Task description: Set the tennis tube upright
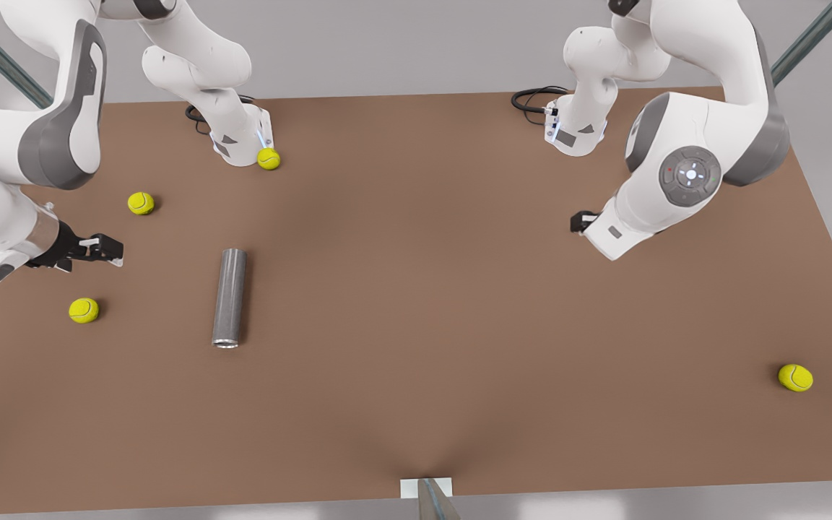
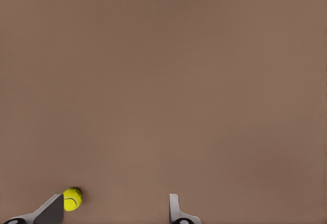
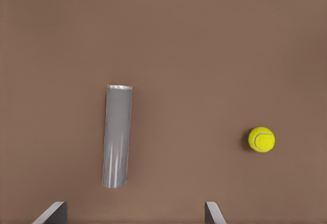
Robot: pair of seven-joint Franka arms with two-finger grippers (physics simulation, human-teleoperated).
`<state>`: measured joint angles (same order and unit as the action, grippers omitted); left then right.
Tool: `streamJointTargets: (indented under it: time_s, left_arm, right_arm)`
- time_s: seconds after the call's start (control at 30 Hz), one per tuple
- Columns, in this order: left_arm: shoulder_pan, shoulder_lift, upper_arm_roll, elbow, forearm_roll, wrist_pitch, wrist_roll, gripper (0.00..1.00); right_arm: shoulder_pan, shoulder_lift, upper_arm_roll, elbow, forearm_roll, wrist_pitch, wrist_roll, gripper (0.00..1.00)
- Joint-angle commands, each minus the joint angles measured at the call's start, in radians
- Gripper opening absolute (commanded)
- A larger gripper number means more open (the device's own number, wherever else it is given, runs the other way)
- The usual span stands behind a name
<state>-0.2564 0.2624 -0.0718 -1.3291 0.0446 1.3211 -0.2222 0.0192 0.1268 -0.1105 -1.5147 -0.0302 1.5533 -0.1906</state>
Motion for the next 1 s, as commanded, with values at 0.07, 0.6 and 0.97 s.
streamJointTargets:
  time_s: [0.07,0.6,0.97]
  left_arm:
    - [0.002,0.000,0.003,0.001,-0.003,0.030,0.012,1.00]
    - [0.017,-0.002,0.035,-0.051,-0.049,0.153,-0.009,1.00]
    - [0.014,-0.008,0.040,-0.134,-0.054,0.197,-0.009,1.00]
  right_arm:
    - [0.002,0.014,0.003,-0.004,-0.016,0.002,-0.020,1.00]
    - [0.120,0.074,0.003,-0.665,0.039,0.824,0.029,1.00]
    - [0.136,0.201,0.003,-0.674,0.066,0.827,0.028,1.00]
